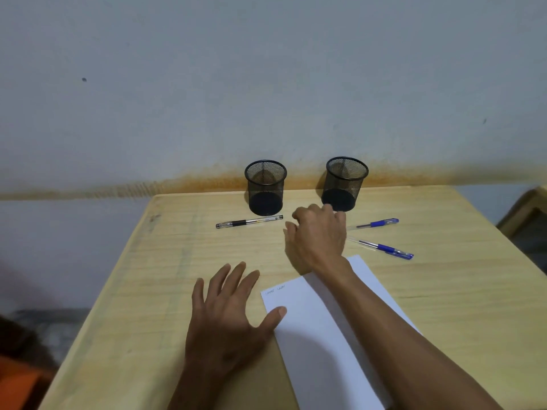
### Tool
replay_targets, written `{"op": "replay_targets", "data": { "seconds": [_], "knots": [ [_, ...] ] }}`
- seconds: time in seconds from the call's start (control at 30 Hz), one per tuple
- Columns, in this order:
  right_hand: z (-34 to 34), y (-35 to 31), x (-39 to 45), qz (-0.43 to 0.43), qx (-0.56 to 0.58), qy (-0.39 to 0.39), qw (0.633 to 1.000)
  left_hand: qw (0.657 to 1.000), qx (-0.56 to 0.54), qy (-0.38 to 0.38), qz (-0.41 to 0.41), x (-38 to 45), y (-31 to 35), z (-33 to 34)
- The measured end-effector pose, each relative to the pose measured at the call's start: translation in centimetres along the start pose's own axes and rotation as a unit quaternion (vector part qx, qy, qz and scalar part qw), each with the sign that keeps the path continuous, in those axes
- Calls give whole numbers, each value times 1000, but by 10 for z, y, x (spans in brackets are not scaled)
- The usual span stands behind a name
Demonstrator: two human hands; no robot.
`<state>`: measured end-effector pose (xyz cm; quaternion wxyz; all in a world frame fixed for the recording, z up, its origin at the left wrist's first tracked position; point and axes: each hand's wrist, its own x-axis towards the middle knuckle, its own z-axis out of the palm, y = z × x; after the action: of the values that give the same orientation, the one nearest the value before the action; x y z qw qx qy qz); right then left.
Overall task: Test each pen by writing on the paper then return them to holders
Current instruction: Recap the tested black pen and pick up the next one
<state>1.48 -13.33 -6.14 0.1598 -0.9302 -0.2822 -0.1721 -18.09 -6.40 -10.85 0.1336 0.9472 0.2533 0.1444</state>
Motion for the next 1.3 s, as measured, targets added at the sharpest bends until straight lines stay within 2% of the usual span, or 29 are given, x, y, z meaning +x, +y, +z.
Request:
{"op": "replay_targets", "data": {
  "seconds": [0.1,0.2,0.33,0.53,0.6,0.7,0.83,0.93,1.0,1.07,1.2,1.3],
  "knots": [
    [8,-28,11,-94,18,-26,995,1000,4,6,5,1,-1,1],
    [21,-52,24,-153,-5,-54,987,1000,4,13,10,1,-2,0],
    [29,-65,33,-165,-41,-102,980,999,3,30,22,1,-1,1],
    [30,-57,26,-168,2,-63,984,999,3,38,23,0,-1,2],
    [19,-50,16,-159,46,-51,985,1000,5,25,4,-1,1,-1],
    [-7,-33,-2,-115,158,-92,976,1000,4,3,-12,1,2,-4],
    [-55,3,-37,-8,349,-115,930,1000,4,-13,-11,-1,5,-10],
    [-87,31,-63,44,423,-132,895,999,-43,-9,-13,-2,6,-12],
    [-102,48,-77,63,454,-139,878,989,-136,50,-9,-3,8,-18],
    [-115,59,-88,70,469,-141,869,966,-212,144,27,-7,16,-29],
    [-133,68,-104,72,489,-157,855,951,-154,208,170,-15,45,-41],
    [-138,64,-109,108,564,-125,809,938,-163,240,192,-17,57,-39]
  ]
}}
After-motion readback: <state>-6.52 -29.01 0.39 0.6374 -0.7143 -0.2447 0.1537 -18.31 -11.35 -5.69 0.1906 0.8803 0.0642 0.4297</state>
